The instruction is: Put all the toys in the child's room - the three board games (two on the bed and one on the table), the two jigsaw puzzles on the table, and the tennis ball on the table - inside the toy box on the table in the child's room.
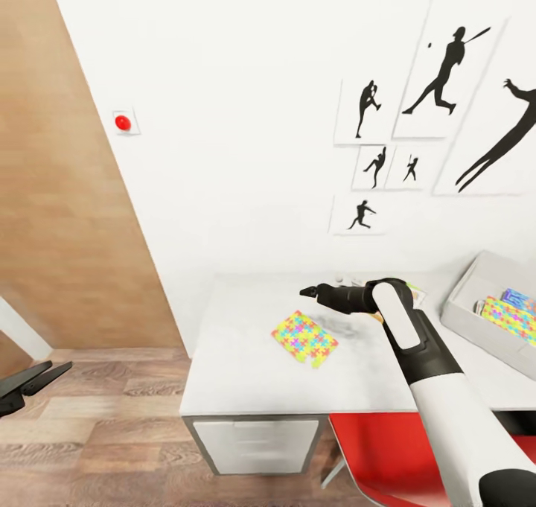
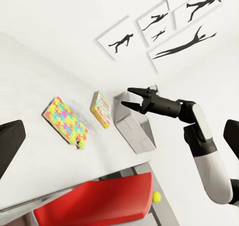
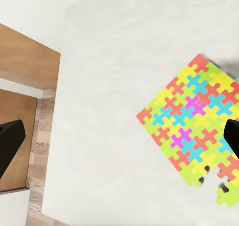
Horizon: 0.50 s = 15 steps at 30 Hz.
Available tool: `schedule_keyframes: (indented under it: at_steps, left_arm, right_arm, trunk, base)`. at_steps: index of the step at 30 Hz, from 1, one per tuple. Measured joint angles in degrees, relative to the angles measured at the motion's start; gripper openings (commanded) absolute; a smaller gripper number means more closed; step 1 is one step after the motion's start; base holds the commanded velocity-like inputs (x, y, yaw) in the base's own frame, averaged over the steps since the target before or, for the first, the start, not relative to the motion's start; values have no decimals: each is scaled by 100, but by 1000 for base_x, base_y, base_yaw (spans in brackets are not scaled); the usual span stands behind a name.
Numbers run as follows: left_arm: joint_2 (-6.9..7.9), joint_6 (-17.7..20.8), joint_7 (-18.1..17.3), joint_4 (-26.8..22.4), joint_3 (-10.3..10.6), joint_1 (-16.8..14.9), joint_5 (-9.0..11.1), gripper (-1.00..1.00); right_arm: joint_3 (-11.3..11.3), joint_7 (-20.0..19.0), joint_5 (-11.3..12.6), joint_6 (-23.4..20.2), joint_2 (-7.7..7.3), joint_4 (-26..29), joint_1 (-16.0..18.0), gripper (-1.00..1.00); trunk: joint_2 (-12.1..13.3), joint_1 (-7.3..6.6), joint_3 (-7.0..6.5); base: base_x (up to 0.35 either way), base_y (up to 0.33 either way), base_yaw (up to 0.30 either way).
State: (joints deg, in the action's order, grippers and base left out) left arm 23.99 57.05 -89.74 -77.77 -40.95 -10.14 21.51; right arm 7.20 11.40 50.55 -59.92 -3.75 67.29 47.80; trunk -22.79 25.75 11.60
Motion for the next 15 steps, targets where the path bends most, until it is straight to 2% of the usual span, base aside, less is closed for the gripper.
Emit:
schedule_keyframes:
  at_steps: [8, 15]
  left_arm:
    - [0, 0, 0, 1, 1, -1, -5, 100]
    - [0, 0, 0, 2, 1, -1, -7, 100]
  right_arm:
    - [-11, 143, -4, -1, -1, -78, 95, 100]
    - [-20, 476, 1, -2, -6, -629, 421, 100]
  trunk:
    - [0, 0, 24]
    - [0, 0, 27]
  base:
    - [0, 3, 25]
    - [0, 0, 4]
